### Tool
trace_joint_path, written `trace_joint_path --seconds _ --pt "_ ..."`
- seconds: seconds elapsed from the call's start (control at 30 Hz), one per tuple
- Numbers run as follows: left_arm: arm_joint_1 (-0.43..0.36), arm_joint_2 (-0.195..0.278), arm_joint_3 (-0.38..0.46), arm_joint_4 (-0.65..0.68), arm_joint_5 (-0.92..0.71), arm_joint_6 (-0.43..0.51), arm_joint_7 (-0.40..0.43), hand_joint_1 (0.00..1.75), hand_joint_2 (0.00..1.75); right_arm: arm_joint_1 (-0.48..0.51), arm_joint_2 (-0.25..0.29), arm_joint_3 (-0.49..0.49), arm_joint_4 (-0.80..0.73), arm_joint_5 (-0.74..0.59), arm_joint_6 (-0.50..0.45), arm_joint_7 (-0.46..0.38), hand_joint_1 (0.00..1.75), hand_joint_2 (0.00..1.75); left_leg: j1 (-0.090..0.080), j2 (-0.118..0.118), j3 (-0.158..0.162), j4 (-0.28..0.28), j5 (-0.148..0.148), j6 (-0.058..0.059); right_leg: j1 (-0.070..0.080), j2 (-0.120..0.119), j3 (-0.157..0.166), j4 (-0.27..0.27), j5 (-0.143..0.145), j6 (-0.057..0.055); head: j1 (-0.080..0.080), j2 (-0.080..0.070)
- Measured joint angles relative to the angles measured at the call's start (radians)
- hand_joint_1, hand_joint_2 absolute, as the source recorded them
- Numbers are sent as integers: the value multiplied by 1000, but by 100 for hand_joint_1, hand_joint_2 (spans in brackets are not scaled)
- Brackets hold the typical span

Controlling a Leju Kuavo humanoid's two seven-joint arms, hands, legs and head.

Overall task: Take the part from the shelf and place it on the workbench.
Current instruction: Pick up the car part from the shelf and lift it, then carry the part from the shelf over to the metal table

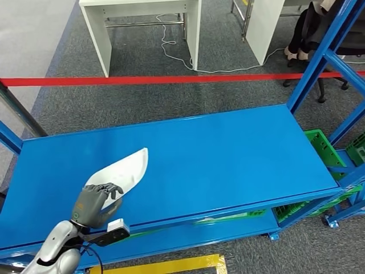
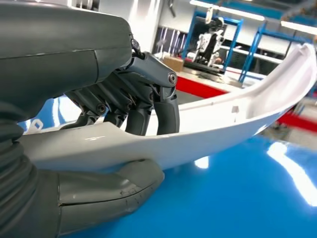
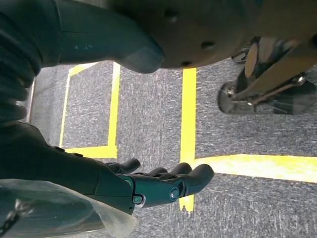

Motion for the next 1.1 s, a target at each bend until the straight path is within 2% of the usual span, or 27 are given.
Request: trace_joint_path --seconds 0.03,0.07,0.1,0.13,0.17,0.2,0.23,0.33,0.37,0.43,0.5,0.53,0.57,0.6,0.67,0.7,0.73,0.83,0.9,0.93,1.0,1.03,1.07,1.1 --pt "13 -17 10 -11 35 15 -22 175 175 1 0 -1 0 -1 -1 0 0 175 0 0 -1 0 0 0 -1 0 -18 37 -7 3 0 0" --pt "26 -34 20 -22 65 28 -41 175 175 2 0 -2 0 -2 -3 -1 0 175 1 0 -1 1 -1 -1 -2 0 -18 36 6 6 0 0" --pt "38 -51 29 -34 93 42 -58 175 175 2 0 -2 0 -2 -4 -2 0 175 2 0 -1 3 -2 -3 -3 0 0 -4 36 8 0 0" --pt "47 -68 38 -46 120 57 -73 175 175 2 0 -3 0 -3 -7 -3 0 175 3 -1 -1 7 -5 -6 -5 -1 31 -71 74 9 0 0" --pt "55 -84 49 -58 146 72 -88 175 175 1 0 -3 0 -3 -9 -3 0 175 2 -1 -3 13 -9 -12 -6 -1 63 -139 99 10 1 0" --pt "62 -100 60 -72 172 88 -101 175 175 0 0 -3 1 -4 -11 -4 0 175 1 -2 -6 20 -13 -18 -6 -1 88 -191 116 7 0 0" --pt "68 -117 71 -85 195 101 -113 175 175 -1 0 -3 1 -4 -13 -4 0 175 -1 -2 -10 26 -16 -23 -6 0 102 -217 120 3 0 0" --pt "83 -158 94 -118 242 121 -132 175 175 1 1 -4 1 -5 -17 -4 0 175 -2 -3 -15 33 -20 -33 -5 2 104 -222 116 -17 -3 0" --pt "87 -170 101 -128 258 124 -137 175 175 2 2 -4 1 -6 -19 -4 0 175 0 -3 -19 46 -31 -37 -6 2 104 -222 116 -23 -4 0" --pt "96 -196 116 -149 297 142 -151 175 175 1 3 -4 2 -7 -23 -4 0 175 2 -4 -55 131 -83 -46 -8 2 105 -224 117 -34 -8 0" --pt "104 -221 132 -167 327 171 -163 175 175 1 3 -5 2 -8 -25 -3 0 175 2 -5 -118 267 -143 -50 -6 2 105 -223 116 -38 -10 0" --pt "108 -234 138 -175 341 187 -170 175 175 1 3 -5 2 -8 -27 -2 0 175 2 -5 -141 314 -155 -50 -5 2 105 -223 116 -39 -10 0" --pt "113 -245 145 -183 357 204 -178 175 175 2 4 -5 2 -8 -29 -1 0 175 2 -5 -148 326 -147 -48 -4 3 106 -223 115 -40 -10 0" --pt "116 -257 152 -191 373 223 -189 175 175 2 4 -6 2 -8 -32 -1 0 175 2 -5 -138 299 -119 -44 -3 4 108 -223 115 -40 -10 0" --pt "118 -283 171 -212 408 259 -217 175 175 1 7 -8 2 -8 -37 1 0 175 -1 -7 -84 169 -43 -30 -1 7 112 -223 114 -38 -10 0" --pt "118 -297 182 -222 423 270 -233 175 175 1 10 -10 2 -8 -39 2 0 175 -3 -8 -59 110 -18 -24 1 8 112 -222 114 -36 -10 0" --pt "118 -312 195 -231 438 275 -250 175 175 0 11 -11 2 -8 -42 3 0 175 -5 -9 -43 70 -6 -20 2 8 109 -222 114 -32 -10 0" --pt "119 -360 234 -254 474 276 -288 175 175 0 15 -13 3 -9 -49 6 0 175 -7 -10 -41 42 -4 -13 1 7 101 -223 118 -15 -10 0" --pt "118 -385 255 -265 486 276 -296 175 175 0 16 -16 3 -11 -52 7 0 175 -2 -7 -41 31 5 -3 1 6 88 -200 92 -4 -9 0" --pt "118 -394 261 -269 489 276 -297 175 175 -1 16 -17 3 -12 -53 7 0 175 0 -5 -43 27 10 1 1 5 71 -159 61 0 -7 0" --pt "118 -409 271 -272 491 276 -298 175 175 0 16 -21 3 -13 -53 8 0 175 -2 -3 -52 27 16 7 0 5 19 -29 -12 6 -3 0" --pt "119 -414 276 -272 492 276 -299 175 175 0 16 -22 3 -13 -54 8 0 175 -3 -2 -57 28 19 8 0 5 -2 27 -34 9 -3 0" --pt "119 -418 281 -272 493 276 -299 175 175 1 16 -22 3 -13 -54 8 0 175 -4 -1 -61 28 23 8 0 5 -7 52 -37 11 -3 0" --pt "120 -421 284 -272 494 276 -299 175 175 1 16 -23 3 -13 -54 8 0 175 -4 -1 -65 28 26 8 1 5 8 37 -21 11 -3 0"
